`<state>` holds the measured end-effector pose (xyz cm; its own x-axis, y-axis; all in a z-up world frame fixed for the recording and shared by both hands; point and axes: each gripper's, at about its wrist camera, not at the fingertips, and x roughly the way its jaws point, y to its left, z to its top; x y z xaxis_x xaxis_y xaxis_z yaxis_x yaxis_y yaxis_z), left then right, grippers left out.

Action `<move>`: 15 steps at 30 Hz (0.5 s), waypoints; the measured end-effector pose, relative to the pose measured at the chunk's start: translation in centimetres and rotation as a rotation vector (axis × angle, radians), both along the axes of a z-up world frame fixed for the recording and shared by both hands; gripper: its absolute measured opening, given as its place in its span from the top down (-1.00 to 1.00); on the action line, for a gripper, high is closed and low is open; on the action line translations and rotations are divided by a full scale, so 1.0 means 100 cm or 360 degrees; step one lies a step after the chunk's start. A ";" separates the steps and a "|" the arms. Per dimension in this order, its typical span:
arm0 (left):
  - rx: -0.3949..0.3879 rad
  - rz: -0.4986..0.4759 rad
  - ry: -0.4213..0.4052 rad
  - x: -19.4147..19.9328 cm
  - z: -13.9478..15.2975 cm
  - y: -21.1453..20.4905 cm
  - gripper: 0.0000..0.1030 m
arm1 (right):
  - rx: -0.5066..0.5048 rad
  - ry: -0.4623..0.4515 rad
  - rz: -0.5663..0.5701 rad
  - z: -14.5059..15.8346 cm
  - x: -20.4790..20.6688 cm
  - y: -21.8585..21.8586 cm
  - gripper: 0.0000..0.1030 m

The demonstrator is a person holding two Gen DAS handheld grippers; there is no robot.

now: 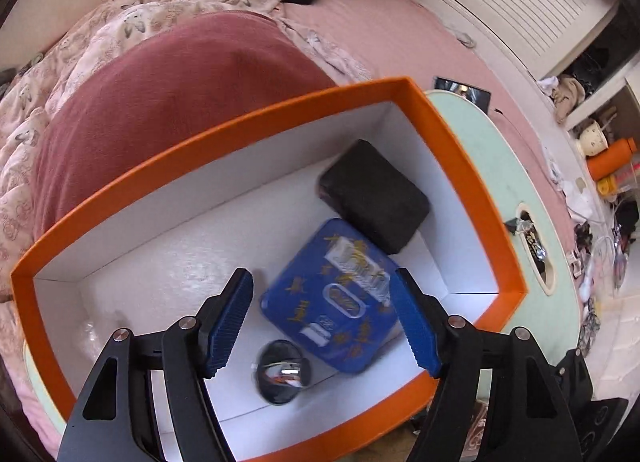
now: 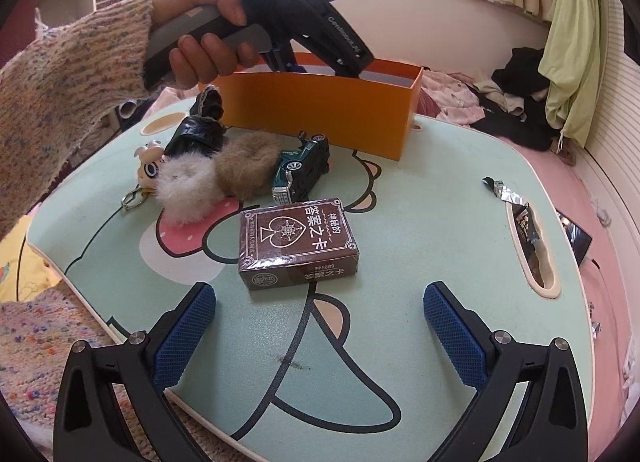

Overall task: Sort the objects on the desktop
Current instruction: 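Reach into the box and grasp the blue tin box with the left tool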

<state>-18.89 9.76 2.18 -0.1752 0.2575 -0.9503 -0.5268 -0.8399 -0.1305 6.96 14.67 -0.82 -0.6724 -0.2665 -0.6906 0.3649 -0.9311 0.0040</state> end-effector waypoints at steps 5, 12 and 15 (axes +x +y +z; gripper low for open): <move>-0.0047 0.0219 0.0060 -0.010 0.004 -0.048 -0.32 | -0.0001 0.0000 0.0000 0.000 0.000 0.000 -1.00; 0.0100 0.0321 -0.0196 0.003 0.016 -0.039 -0.32 | -0.0002 0.0000 -0.0001 0.000 0.001 0.001 -1.00; -0.0042 0.0294 -0.0264 0.010 0.009 -0.009 -0.32 | -0.0001 0.0001 0.0000 0.000 0.001 0.001 -1.00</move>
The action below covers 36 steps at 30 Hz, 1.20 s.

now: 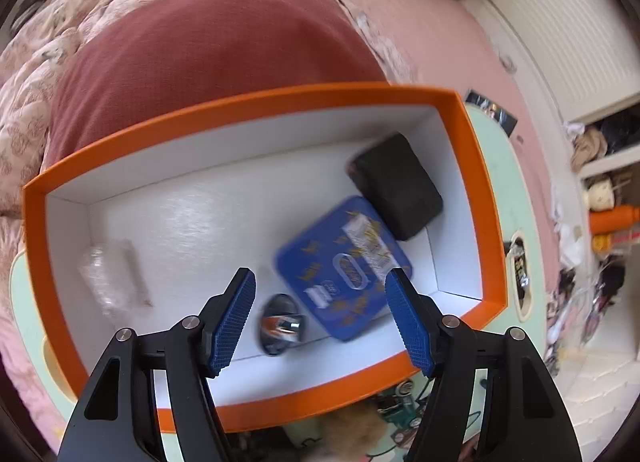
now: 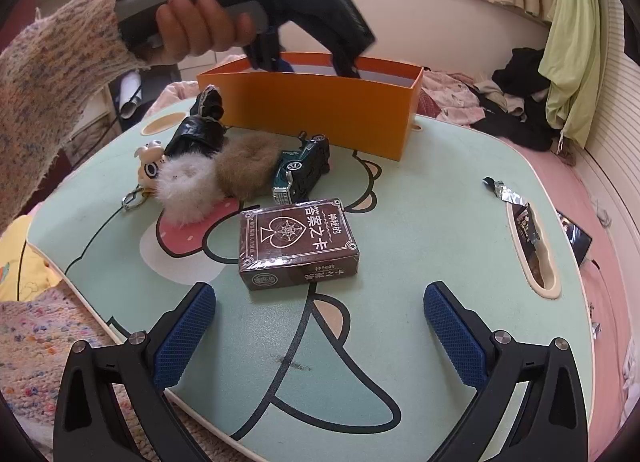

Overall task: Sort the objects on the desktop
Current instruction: 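Reach into the box and grasp the blue tin box with the left tool, then carry the blue tin out and set it beside the figurine keychain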

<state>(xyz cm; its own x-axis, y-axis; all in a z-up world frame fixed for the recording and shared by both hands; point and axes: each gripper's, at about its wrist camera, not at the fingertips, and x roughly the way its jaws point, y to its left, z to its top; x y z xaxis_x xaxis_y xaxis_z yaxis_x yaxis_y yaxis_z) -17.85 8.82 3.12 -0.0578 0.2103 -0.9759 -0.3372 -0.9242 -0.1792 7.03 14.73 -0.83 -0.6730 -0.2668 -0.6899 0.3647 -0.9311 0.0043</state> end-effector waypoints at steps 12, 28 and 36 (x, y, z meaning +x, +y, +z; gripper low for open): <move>-0.0128 0.0119 0.0062 0.002 -0.015 0.011 -0.48 | -0.0004 0.0004 0.0004 0.001 -0.001 -0.001 -1.00; 0.0222 0.0108 0.0661 0.094 0.094 -0.078 -0.42 | -0.0004 0.0007 0.0003 0.001 -0.001 -0.002 -1.00; 0.0231 0.0272 0.0650 0.166 0.055 -0.170 -0.42 | -0.0003 0.0006 0.0002 0.001 -0.001 -0.002 -1.00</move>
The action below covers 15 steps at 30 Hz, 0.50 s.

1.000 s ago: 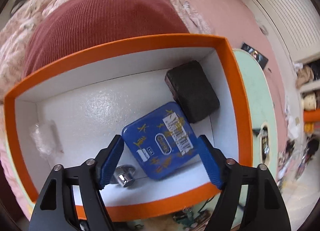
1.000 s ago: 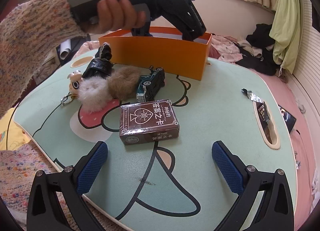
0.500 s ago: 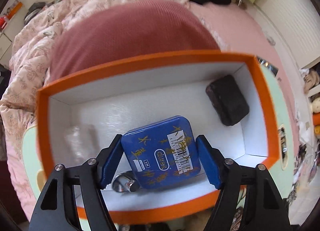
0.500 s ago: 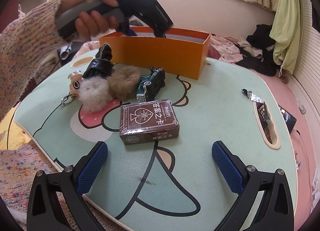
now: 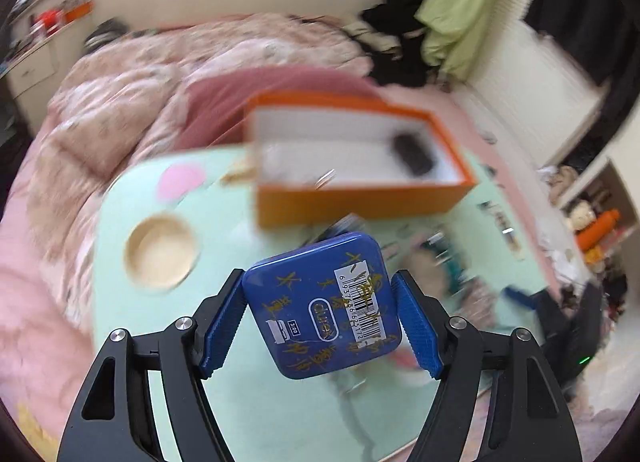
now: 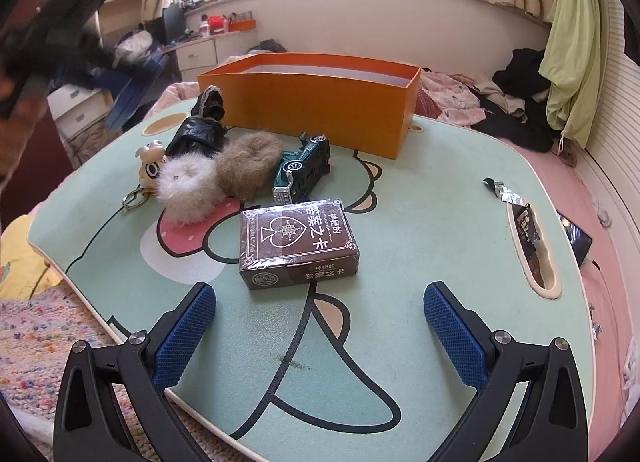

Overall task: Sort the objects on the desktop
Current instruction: 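Carry the blue tin out and set it beside the figurine keychain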

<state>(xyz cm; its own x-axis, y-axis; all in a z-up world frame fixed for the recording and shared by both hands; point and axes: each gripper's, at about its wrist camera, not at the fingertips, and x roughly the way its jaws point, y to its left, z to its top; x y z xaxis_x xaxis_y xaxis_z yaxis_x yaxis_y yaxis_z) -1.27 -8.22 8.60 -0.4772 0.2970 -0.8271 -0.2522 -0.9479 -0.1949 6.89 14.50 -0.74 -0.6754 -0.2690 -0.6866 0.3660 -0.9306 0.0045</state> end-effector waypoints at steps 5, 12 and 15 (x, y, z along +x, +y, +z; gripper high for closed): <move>0.0052 0.0140 -0.0134 0.006 -0.052 -0.032 -0.42 | 0.0014 -0.0007 -0.0003 -0.001 -0.001 0.000 -1.00; 0.0274 0.0044 0.0009 0.005 -0.031 -0.020 -0.45 | 0.0013 -0.0008 -0.0004 -0.001 -0.001 0.002 -1.00; 0.0202 0.0121 0.0092 0.012 -0.021 -0.024 -0.47 | 0.0012 -0.0008 -0.0004 -0.001 -0.001 0.002 -1.00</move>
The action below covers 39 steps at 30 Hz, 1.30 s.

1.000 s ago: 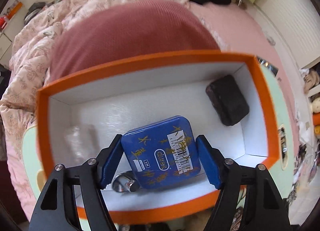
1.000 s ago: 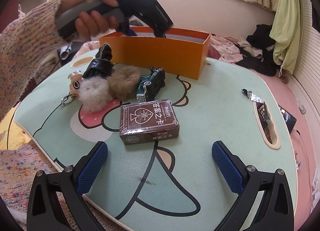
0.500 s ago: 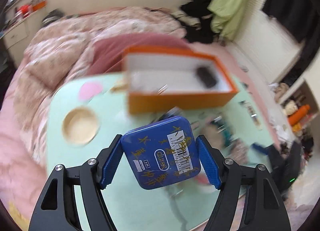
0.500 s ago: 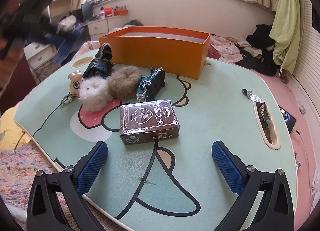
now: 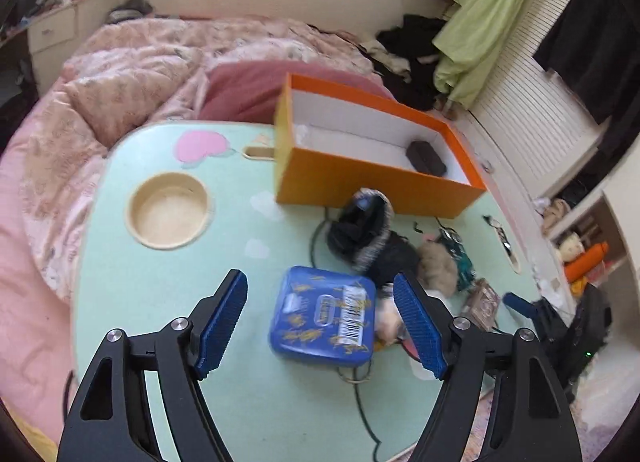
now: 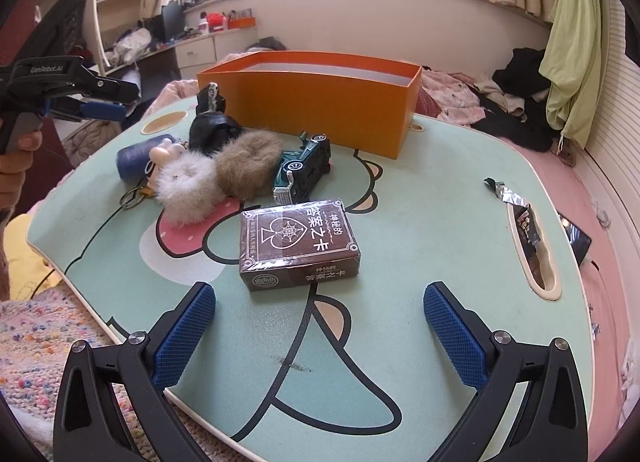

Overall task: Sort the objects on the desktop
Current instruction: 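Carry the blue tin out and set it beside the figurine keychain, then reach into the box and grasp the black pouch with the right tool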

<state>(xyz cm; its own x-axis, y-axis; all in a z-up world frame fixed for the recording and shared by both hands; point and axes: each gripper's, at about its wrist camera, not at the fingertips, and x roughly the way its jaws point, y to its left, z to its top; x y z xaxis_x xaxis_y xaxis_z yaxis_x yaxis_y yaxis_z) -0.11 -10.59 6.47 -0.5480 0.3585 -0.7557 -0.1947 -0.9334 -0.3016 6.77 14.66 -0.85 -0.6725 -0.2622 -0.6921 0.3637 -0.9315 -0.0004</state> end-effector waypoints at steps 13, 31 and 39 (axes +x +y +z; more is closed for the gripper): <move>-0.0327 -0.0031 0.0032 0.076 -0.056 0.062 -0.59 | -0.0003 0.0000 -0.0003 0.000 0.000 0.000 -1.00; -0.0458 -0.0084 0.0163 0.072 -0.068 0.079 -0.99 | -0.0043 -0.0068 0.0036 0.018 -0.009 0.005 -0.42; -0.0455 -0.0085 0.0168 0.073 -0.069 0.079 -0.99 | 0.0061 0.0020 -0.0046 0.111 -0.102 -0.014 -0.07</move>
<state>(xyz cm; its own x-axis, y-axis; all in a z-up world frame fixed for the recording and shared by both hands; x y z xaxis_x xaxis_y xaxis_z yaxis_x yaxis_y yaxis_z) 7.16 -2.70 -0.45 -0.6150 0.1701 -0.7700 -0.2623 -0.9650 -0.0037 -3.39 13.23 10.20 -0.6880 -0.2160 -0.6928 0.3364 -0.9408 -0.0407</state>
